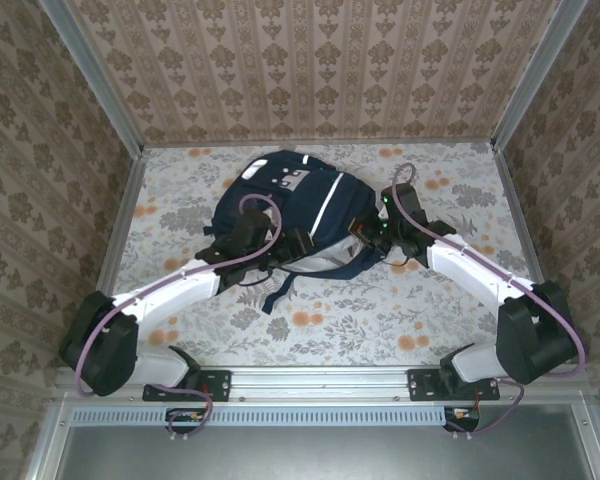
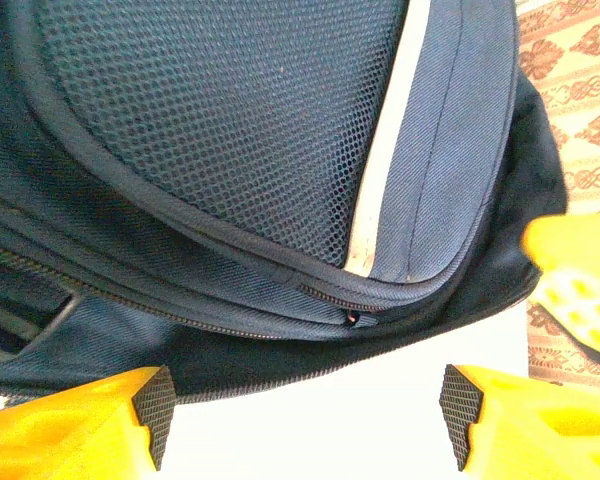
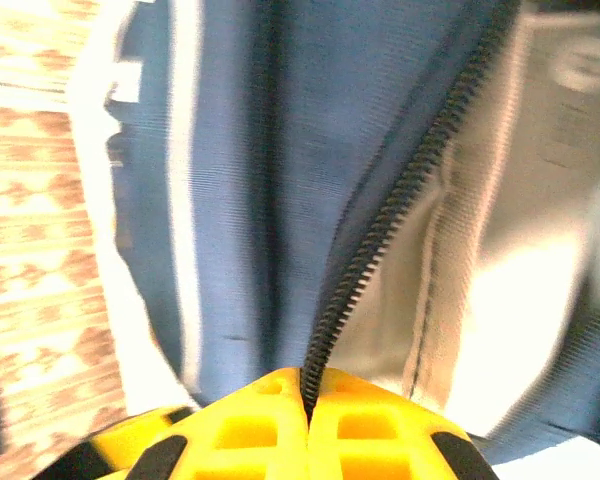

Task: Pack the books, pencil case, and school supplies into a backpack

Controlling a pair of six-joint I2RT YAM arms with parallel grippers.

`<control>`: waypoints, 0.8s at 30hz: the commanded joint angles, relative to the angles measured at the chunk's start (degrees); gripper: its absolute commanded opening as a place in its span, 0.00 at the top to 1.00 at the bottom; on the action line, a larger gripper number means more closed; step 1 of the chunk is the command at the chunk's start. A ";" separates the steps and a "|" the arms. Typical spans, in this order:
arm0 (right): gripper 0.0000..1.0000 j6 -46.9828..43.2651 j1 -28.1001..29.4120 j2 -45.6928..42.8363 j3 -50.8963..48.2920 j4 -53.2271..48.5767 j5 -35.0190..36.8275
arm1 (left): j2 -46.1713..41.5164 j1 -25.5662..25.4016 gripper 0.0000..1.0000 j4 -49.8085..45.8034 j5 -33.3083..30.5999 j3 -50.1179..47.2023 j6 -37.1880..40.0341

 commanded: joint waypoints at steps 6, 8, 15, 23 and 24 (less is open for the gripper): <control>1.00 3.13 -2.84 -0.80 2.19 28.45 -13.62 | -8.54 4.85 0.23 -6.60 -2.51 -4.32 -0.65; 1.00 1.68 -3.60 -1.22 2.45 26.87 -14.34 | -10.72 7.15 0.22 -6.45 -2.51 -6.83 -1.59; 1.00 0.41 -8.93 -5.81 -6.11 25.40 -15.16 | -12.19 11.83 0.20 -3.45 -1.49 -13.08 -3.31; 0.98 -10.75 -15.10 -8.67 -9.19 10.75 -13.10 | -2.18 10.92 0.29 10.06 1.52 -14.31 -6.80; 0.94 -12.17 -15.54 -8.51 -9.09 9.11 -12.83 | -0.86 10.60 0.29 10.77 1.45 -13.84 -7.02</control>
